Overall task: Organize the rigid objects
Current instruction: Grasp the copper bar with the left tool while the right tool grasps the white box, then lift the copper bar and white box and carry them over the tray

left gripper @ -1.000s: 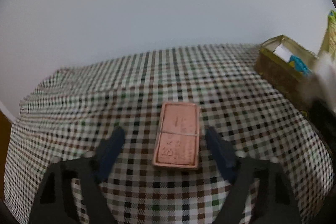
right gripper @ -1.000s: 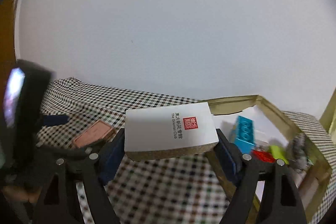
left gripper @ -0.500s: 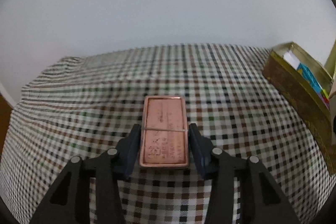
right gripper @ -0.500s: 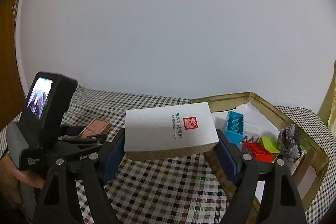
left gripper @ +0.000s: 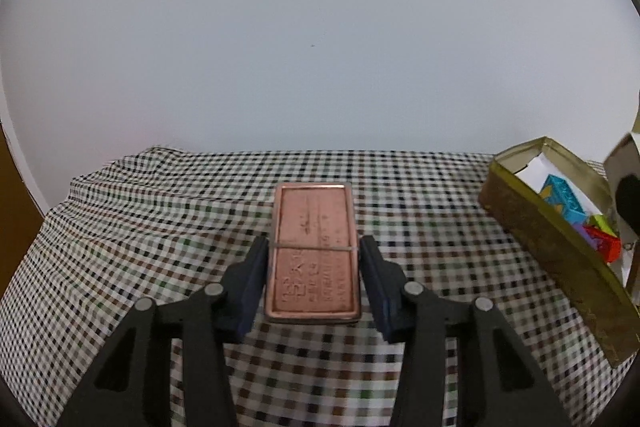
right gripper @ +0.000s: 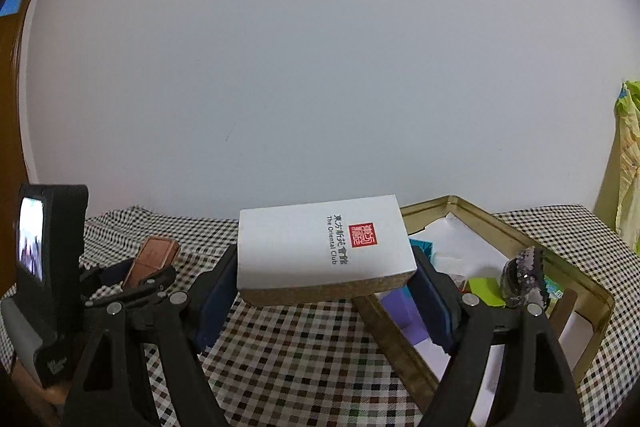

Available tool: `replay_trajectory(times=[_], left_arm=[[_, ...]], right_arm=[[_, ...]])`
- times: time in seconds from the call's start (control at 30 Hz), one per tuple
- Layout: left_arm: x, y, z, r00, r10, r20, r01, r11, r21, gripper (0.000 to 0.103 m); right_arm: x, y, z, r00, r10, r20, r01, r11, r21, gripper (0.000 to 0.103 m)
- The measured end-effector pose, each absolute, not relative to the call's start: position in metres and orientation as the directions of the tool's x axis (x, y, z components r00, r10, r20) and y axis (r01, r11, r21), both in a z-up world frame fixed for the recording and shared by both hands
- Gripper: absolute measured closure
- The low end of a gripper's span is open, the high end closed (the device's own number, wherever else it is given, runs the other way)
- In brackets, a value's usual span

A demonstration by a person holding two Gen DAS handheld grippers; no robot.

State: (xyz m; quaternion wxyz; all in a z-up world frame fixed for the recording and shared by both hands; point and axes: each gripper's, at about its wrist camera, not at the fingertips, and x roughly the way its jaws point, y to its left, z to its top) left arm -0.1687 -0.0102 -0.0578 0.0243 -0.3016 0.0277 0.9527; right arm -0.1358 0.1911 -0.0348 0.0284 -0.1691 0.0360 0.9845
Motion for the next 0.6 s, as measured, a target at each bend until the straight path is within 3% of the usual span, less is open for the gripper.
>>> replay_trajectory(times=[0.6], left_arm=[[-0.145, 0.042, -0.049, -0.838, 0.102, -0.535, -0.118, -0.993, -0.005, 0.057]], right_arm=[[-0.131, 0.230, -0.032, -0.952, 0.091, -0.291, -0.108, -0.993, 0.044, 0.021]])
